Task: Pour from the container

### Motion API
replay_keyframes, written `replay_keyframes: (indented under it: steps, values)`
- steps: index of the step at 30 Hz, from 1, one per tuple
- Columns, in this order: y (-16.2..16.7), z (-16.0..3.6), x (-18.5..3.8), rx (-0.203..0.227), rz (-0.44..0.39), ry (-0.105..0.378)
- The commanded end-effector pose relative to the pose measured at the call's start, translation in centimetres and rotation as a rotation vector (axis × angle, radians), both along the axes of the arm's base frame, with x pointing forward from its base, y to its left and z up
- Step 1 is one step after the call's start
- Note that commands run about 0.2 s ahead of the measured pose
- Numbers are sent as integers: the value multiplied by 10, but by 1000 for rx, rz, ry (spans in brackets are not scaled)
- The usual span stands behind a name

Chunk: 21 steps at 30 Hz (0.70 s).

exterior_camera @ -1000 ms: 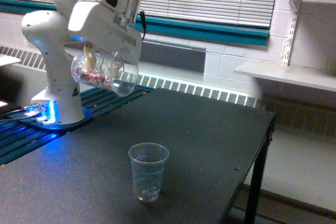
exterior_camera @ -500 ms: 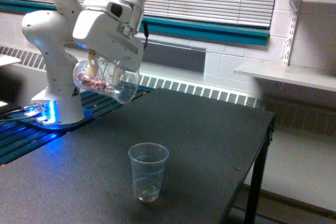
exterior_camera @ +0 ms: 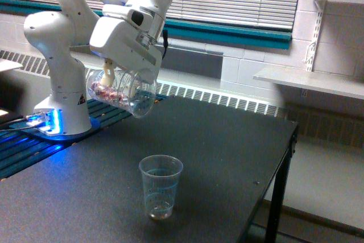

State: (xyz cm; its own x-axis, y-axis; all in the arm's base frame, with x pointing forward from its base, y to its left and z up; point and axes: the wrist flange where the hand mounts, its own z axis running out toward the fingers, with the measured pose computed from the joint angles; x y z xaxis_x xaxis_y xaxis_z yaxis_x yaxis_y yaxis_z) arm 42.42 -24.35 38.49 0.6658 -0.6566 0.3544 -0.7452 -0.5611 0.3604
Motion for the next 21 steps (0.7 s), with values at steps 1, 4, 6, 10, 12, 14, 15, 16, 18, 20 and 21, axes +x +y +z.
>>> replay_keyframes:
  steps: [1,4,6,10,12,14,15,16,18,20,21]
  values:
    - [4,4,7,-31,-17,3]
    - [6,4,9,-42,-20,11]
    - [6,5,11,-50,-14,18]
    - [7,4,14,-64,-10,29]
    - [8,4,14,-67,-11,36]
    - [8,4,15,-71,-4,46]
    - [8,4,15,-72,-6,50]
    - [9,4,15,-76,-7,51]
    - [9,4,16,-82,-6,55]
    - [9,4,16,-89,-9,60]
    - [9,4,16,-93,-10,61]
